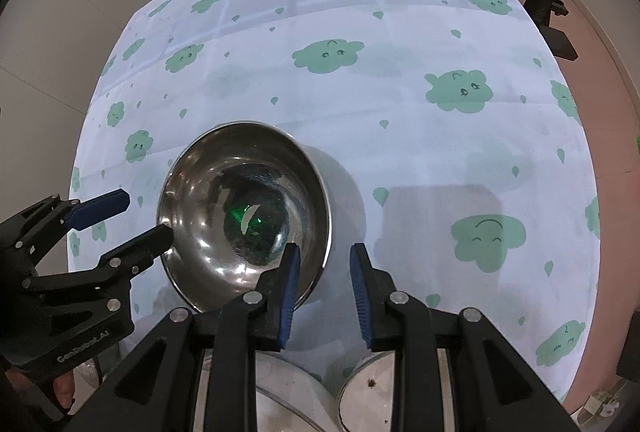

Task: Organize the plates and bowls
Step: 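Close the left tool on the smaller steel bowl rim while the right tool grips its rim, then lift the smaller steel bowl with both tools and carry it over the large bowl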

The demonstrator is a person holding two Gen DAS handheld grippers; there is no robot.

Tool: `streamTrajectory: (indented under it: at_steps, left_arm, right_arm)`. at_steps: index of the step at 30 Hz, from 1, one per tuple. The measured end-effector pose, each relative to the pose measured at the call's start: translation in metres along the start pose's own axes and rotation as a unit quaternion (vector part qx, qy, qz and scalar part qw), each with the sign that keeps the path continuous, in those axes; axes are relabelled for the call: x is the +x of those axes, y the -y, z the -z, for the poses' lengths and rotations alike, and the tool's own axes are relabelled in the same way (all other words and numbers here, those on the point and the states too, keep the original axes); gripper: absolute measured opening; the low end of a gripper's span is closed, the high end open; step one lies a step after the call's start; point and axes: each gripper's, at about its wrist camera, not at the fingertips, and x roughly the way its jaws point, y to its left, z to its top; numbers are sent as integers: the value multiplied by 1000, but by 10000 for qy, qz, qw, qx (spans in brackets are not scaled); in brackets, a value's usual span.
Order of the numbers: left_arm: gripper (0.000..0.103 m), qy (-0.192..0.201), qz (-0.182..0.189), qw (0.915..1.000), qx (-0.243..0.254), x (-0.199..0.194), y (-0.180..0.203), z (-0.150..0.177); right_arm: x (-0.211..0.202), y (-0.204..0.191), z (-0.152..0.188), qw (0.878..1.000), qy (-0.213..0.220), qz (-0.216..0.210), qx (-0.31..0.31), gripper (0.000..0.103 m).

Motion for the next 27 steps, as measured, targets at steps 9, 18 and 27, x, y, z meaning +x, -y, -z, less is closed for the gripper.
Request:
streamTrajectory:
  at_steps: [9,18,27]
  left_arm:
    - [36,-182,86,9998,1,18,2,-2]
    - [14,-252,95,9996,130,24,10,1]
    - [14,-306,65,9994,148,23,11,4]
  right_arm:
    - [12,0,0,9998,-154,-21,-85,28]
    - [16,-2,1,9996,-204,-105,-137,17]
    - [14,-7,1,9995,-216,-39,-228,16]
